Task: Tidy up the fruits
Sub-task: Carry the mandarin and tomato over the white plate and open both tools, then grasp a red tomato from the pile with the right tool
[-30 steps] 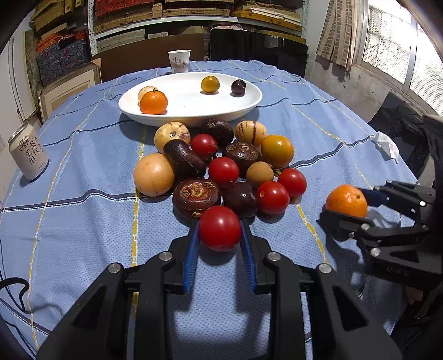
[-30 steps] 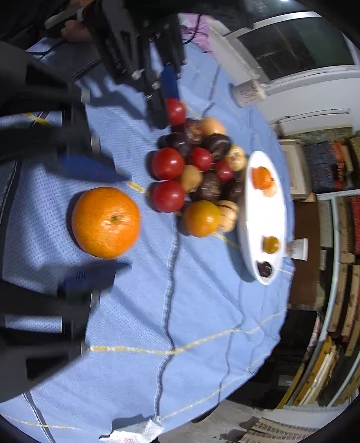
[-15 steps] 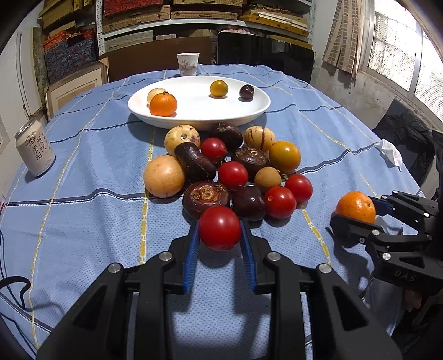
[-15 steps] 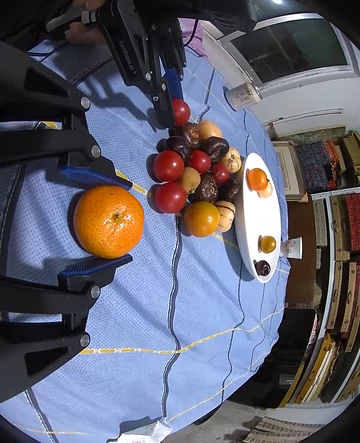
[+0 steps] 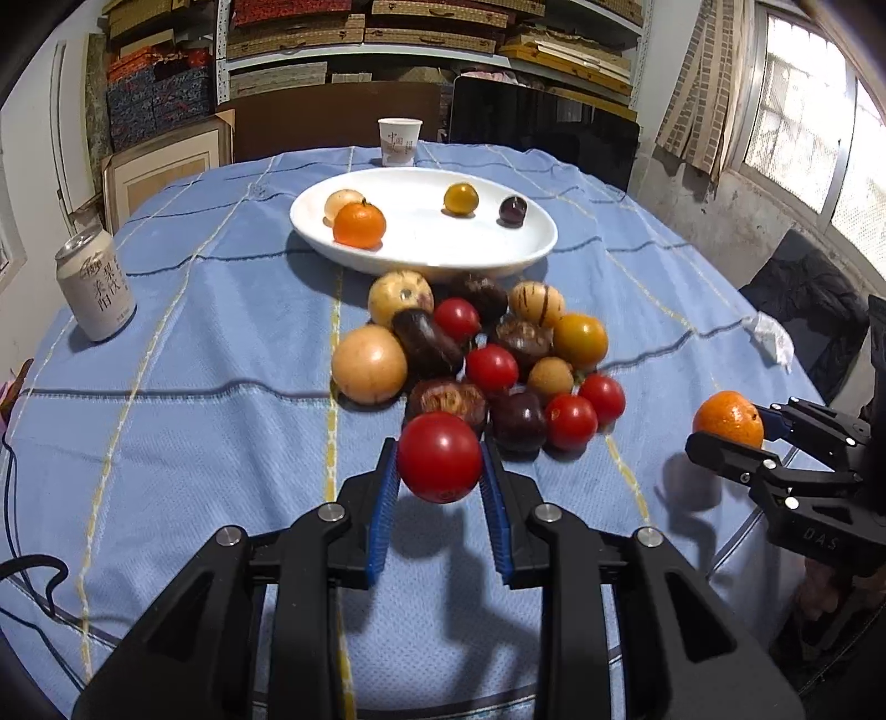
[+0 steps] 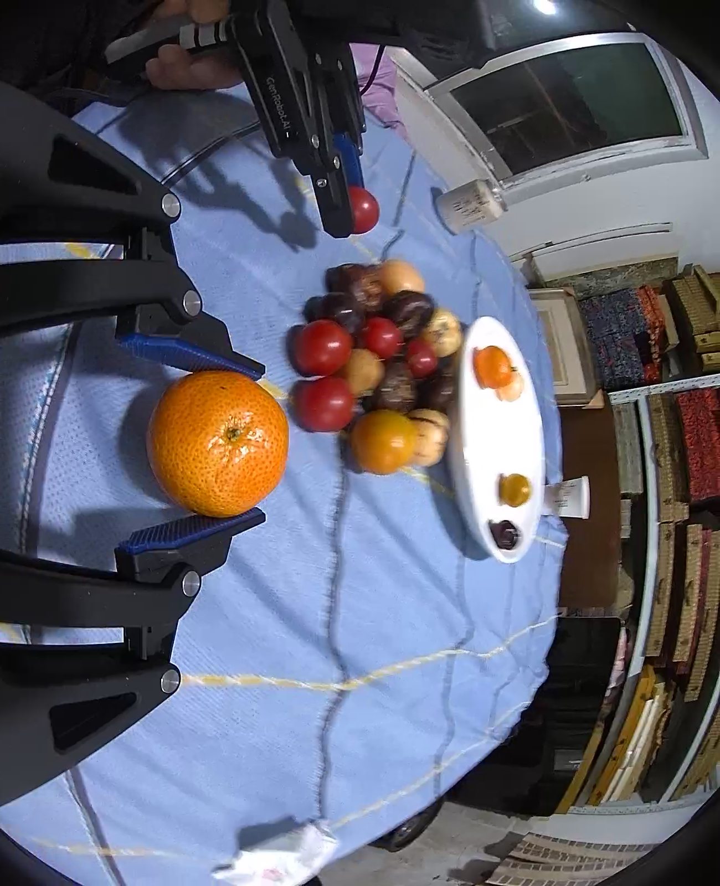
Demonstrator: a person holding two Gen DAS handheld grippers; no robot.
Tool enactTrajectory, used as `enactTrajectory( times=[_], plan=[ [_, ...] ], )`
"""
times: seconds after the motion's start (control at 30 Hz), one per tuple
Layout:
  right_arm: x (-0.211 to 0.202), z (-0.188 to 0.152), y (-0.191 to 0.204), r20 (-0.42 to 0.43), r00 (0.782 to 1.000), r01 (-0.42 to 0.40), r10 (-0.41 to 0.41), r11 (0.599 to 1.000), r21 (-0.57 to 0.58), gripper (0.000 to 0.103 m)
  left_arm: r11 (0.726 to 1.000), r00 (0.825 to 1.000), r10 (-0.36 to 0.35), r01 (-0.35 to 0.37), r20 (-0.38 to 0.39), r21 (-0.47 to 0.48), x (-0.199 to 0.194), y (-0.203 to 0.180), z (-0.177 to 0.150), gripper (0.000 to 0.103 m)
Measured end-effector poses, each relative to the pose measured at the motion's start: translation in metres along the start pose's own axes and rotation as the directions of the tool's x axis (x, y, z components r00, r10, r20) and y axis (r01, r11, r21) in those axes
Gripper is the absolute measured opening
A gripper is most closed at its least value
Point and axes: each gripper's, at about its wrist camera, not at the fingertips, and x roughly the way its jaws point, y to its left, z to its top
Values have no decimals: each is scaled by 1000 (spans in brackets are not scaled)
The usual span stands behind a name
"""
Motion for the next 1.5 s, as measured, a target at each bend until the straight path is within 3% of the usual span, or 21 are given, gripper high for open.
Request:
enactTrajectory(
  times=[0.23, 0.33, 0.43, 0.6, 0.83, 0.93, 0.97, 1.13, 1.2, 1.23, 1.37, 1.5],
  plan=[
    [-7, 77, -14, 97, 994, 58, -51, 996, -67, 47, 1000, 999, -11, 10, 36, 21, 4, -2, 78, 28],
    [9, 113, -19, 106, 993, 56, -47, 995, -82, 47, 1000, 999, 8, -10, 48, 29, 23, -4, 118, 28],
    [42, 142, -20, 90, 995, 56, -47, 993, -104, 47, 1000, 1000, 14, -15, 10, 12, 58, 2, 151, 28],
    [100, 166, -26, 36, 998, 57, -52, 989, -136, 47, 999, 997, -3, -1, -71, -52, 124, 18, 185, 28],
    [153, 178, -35, 8, 999, 42, -41, 987, -155, 47, 998, 995, 7, -13, -104, -58, 179, 24, 213, 31],
    [163, 179, -35, -7, 999, 48, -50, 985, -164, 48, 997, 997, 14, -20, -77, -76, 181, 28, 217, 71],
    [163, 178, -34, -4, 998, 60, -61, 984, -167, 48, 996, 998, 34, -38, -57, -82, 178, 30, 218, 75],
    [145, 171, -34, 54, 995, 89, -80, 979, -183, 48, 990, 1000, 10, -12, -18, -138, 147, 44, 213, 75],
    [132, 170, -32, 119, 986, 138, -116, 970, -198, 68, 989, 1000, 7, -7, 0, -151, 131, 47, 207, 75],
    [125, 172, -31, 139, 983, 146, -119, 969, -198, 70, 987, 1000, 9, -7, 11, -160, 119, 48, 202, 76],
    [105, 180, -33, 149, 984, 125, -100, 978, -164, 71, 986, 1000, 9, -4, 30, -167, 86, 47, 177, 79],
    [80, 168, -37, 120, 992, 54, -40, 992, -117, 71, 995, 1000, 20, -19, 10, -102, 60, 39, 136, 81]
  ],
)
